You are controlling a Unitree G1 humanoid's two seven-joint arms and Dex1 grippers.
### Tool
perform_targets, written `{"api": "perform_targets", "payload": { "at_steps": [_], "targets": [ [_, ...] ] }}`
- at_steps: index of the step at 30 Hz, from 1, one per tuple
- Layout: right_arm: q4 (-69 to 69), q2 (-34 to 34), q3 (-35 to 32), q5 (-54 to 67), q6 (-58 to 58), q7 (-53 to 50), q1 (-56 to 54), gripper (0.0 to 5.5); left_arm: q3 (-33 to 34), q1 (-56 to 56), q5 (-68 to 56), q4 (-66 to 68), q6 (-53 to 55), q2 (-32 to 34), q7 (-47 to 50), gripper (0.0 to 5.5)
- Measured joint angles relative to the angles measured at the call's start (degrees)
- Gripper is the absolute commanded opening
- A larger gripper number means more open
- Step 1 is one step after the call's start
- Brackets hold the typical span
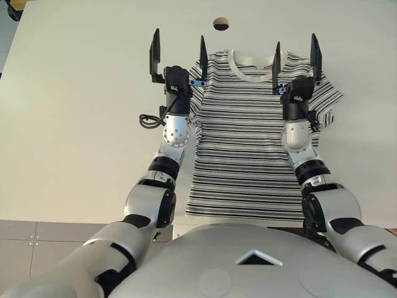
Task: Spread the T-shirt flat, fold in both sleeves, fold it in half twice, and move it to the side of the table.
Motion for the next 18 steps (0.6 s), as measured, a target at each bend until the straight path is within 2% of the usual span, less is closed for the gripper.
{"api": "perform_targets", "payload": {
  "at_steps": [2, 7, 18],
  "targets": [
    [-0.12, -0.01, -0.03, -0.30, 0.00, -0.01, 0.07, 3.48, 0.00, 0.00, -0.70, 0.00, 0.00, -0.01, -0.01, 4.86],
    [-0.67, -0.19, 0.08, -2.08, 0.00, -0.54, 0.22, 4.18, 0.00, 0.00, -1.24, 0.00, 0.00, 0.02, -0.03, 4.86],
    [-0.68, -0.17, 0.06, -2.78, -0.08, -1.87, 0.30, 4.18, -0.01, -0.01, -2.00, 0.13, 0.02, 0.01, -0.35, 4.86]
  ]
}}
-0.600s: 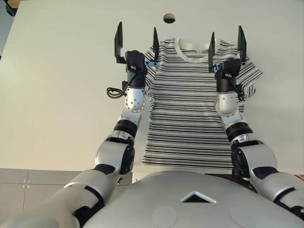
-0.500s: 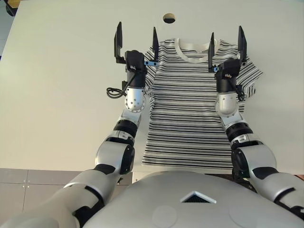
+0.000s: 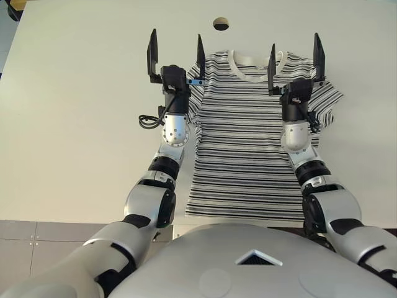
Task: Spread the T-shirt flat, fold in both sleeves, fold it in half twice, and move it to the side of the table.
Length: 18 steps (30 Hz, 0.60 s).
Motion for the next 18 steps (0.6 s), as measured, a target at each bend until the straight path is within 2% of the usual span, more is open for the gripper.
{"api": "perform_targets", "payload": {
  "at_steps": [18],
  "targets": [
    [5.81, 0.27, 0.16, 0.00, -0.02, -1.54, -2.92, 4.18, 1.10, -0.69, -1.64, 3.98, 0.01, 0.89, -0.09, 4.86]
  ]
}}
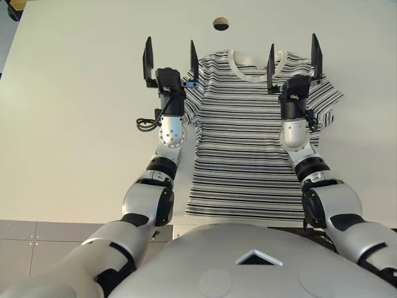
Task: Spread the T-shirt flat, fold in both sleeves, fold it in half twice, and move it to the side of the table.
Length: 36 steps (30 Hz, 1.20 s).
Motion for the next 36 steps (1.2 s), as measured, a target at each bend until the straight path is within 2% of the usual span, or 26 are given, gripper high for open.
{"api": "perform_targets", "payload": {
  "at_steps": [8, 11, 14, 19, 21, 26, 31, 36],
  "targets": [
    [-1.06, -0.07, 0.84, -1.66, -0.17, -1.15, 0.06, 4.18, -0.02, 0.00, 0.08, -0.56, -0.01, 0.12, 0.00, 4.86],
    [-6.90, -0.26, 1.07, -2.91, -1.21, -1.20, 0.84, 4.18, 0.17, 1.11, 1.34, -7.10, 0.10, 1.94, 0.16, 4.86],
    [-17.70, -3.51, -0.43, -3.34, -0.73, -0.36, 4.91, 4.18, 1.53, 5.55, 5.62, -18.41, 3.08, 7.72, 0.46, 4.86],
    [-33.20, -8.77, -3.82, -3.33, 5.19, 3.20, 13.26, 4.18, 4.07, 13.22, 20.26, -33.56, 16.65, 19.99, 1.80, 4.86],
    [-39.38, -10.46, -5.12, -3.37, 7.47, 4.82, 15.05, 4.18, 1.92, 14.14, 27.04, -34.81, 22.01, 26.27, -0.77, 4.86],
    [-50.01, -13.27, -8.32, -4.47, 12.06, 7.17, 18.51, 4.18, -8.14, 13.45, 36.78, -31.28, 28.80, 33.78, -10.88, 4.86],
    [-55.29, -15.56, -11.97, -4.37, 14.95, 8.63, 22.22, 4.18, -15.81, 6.12, 43.24, -24.08, 33.64, 35.80, -12.27, 4.86],
    [-56.13, -15.59, -12.19, -5.60, 16.16, 8.86, 23.45, 4.18, -23.83, -3.48, 46.93, -13.51, 33.90, 33.14, -7.80, 4.86]
  ]
}}
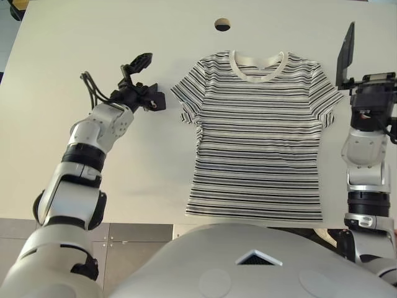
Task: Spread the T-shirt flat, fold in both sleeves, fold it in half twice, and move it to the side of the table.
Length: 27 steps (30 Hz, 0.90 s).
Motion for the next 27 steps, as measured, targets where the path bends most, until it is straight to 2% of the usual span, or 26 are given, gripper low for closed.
{"api": "perform_targets", "payload": {
  "at_steps": [7, 17, 27],
  "targets": [
    [0.45, 0.29, 0.89, -2.25, 0.20, -0.44, 0.01, 4.18, -7.94, -3.12, 0.25, 0.03, -6.02, -0.55, 1.02, 4.86],
    [2.04, 0.40, 2.01, -2.94, 0.19, -0.91, -0.15, 4.18, -10.73, -1.92, -2.03, -4.40, -5.78, 1.42, -1.17, 4.86],
    [4.16, 0.57, 3.23, -3.37, 0.06, -1.89, -0.23, 4.21, -11.95, 1.27, -3.03, -9.65, -4.46, 2.00, -3.93, 2.91]
  ]
}}
